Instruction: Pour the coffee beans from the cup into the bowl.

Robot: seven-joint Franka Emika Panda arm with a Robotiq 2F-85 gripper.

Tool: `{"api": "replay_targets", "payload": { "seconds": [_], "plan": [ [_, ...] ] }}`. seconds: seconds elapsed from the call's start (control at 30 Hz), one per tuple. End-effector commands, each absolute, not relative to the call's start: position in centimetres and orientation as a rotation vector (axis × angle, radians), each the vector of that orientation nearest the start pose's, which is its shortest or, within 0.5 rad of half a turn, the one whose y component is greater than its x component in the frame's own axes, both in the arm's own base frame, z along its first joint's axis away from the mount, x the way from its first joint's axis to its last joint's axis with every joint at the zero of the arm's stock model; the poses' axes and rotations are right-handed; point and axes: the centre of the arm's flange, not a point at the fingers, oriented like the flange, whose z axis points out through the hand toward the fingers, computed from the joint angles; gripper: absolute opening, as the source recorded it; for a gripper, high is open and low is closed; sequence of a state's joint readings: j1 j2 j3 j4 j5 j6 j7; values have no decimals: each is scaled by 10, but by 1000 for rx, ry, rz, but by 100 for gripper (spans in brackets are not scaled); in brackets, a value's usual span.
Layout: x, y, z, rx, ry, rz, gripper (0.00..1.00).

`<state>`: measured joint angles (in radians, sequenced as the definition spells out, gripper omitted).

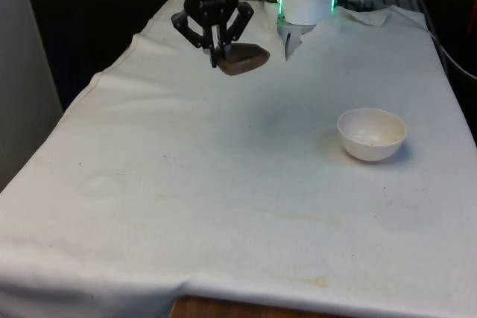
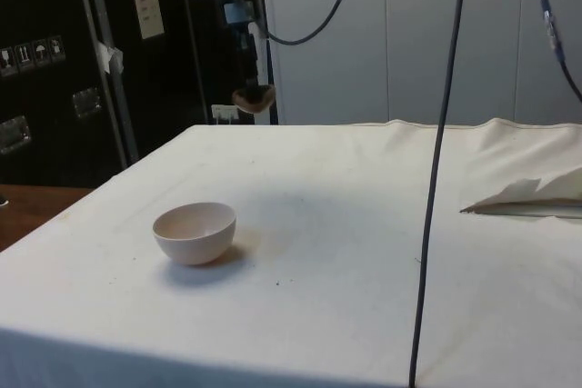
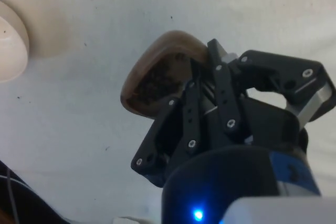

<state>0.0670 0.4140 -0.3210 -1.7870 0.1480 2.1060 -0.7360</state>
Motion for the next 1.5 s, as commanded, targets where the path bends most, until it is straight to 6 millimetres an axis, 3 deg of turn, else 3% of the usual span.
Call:
{"api": "replay_targets", "payload": {
  "seconds": [0.0,0.33,1.17,1.47],
  "plan": [
    [624,-136,329,-3056,-644,108,0],
    [625,-124,330,-3058,-631,111,0],
    [583,-89,343,-3068,-592,104,0],
    [581,-81,343,-3085,-558,119,0]
  ]
}}
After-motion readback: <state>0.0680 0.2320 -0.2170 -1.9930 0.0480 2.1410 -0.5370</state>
